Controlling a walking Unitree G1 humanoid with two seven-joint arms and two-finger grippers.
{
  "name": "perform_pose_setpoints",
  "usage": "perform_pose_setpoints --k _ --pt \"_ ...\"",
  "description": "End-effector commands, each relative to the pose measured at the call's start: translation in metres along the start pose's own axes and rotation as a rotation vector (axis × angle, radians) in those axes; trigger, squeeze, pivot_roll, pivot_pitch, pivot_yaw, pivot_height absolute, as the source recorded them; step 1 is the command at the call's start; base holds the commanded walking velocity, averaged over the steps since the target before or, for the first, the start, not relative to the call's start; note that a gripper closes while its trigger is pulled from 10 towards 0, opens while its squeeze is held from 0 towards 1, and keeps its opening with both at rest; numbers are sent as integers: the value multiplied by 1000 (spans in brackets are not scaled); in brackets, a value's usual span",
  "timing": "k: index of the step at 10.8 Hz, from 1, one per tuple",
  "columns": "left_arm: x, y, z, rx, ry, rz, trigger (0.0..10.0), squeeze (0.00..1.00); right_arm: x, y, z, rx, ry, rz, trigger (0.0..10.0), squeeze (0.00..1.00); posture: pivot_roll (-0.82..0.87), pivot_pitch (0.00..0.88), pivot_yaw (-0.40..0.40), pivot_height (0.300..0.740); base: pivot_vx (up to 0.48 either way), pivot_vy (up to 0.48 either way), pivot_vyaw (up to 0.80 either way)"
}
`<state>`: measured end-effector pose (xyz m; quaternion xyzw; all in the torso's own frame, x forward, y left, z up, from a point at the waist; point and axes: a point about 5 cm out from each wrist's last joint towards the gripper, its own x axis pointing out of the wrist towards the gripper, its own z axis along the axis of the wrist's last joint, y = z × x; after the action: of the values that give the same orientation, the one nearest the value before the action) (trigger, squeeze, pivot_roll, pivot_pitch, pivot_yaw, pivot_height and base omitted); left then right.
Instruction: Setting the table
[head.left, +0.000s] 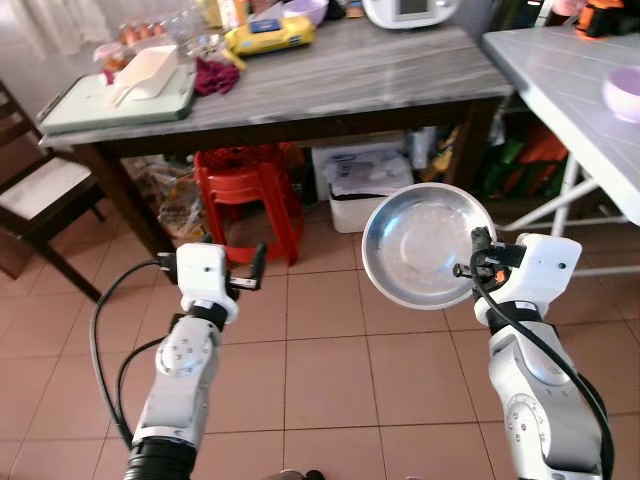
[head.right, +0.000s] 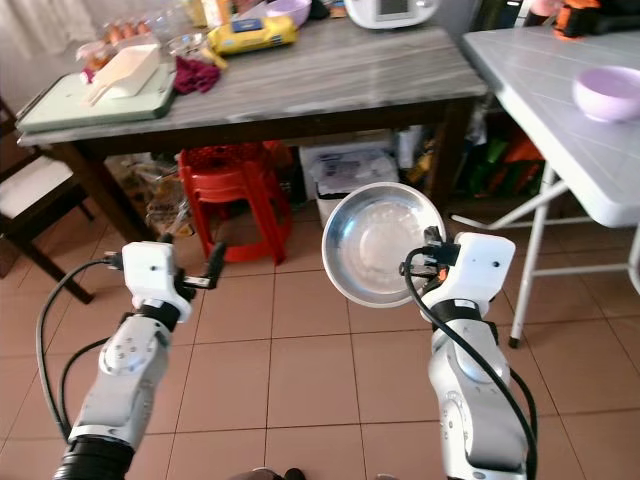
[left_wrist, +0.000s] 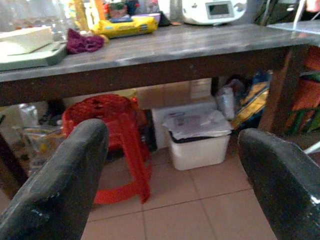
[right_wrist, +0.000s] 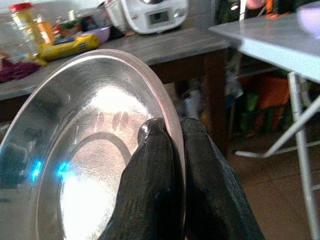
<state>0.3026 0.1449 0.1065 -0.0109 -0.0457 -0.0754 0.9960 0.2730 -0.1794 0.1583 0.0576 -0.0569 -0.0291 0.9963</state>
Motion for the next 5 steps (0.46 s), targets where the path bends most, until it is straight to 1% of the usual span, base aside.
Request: perform_pose_setpoints --k 1,2,3,5 --pt "1 3 2 20 -9 2 10000 0 1 4 1 2 -15 6 10000 0 -97 95 113 740 0 0 569" --pt "2 1 3 16 -14 -7 10000 0 1 4 1 5 -16 5 10000 0 -98 95 115 740 0 0 569" --pt "2 0 3 23 -19 -14 10000 0 1 4 0 5 -17 4 10000 0 -99 93 117 740 0 0 0" --pt "2 0 3 15 -16 -24 10000 0 0 5 -1 6 -17 5 10000 0 -99 94 119 740 328 0 0"
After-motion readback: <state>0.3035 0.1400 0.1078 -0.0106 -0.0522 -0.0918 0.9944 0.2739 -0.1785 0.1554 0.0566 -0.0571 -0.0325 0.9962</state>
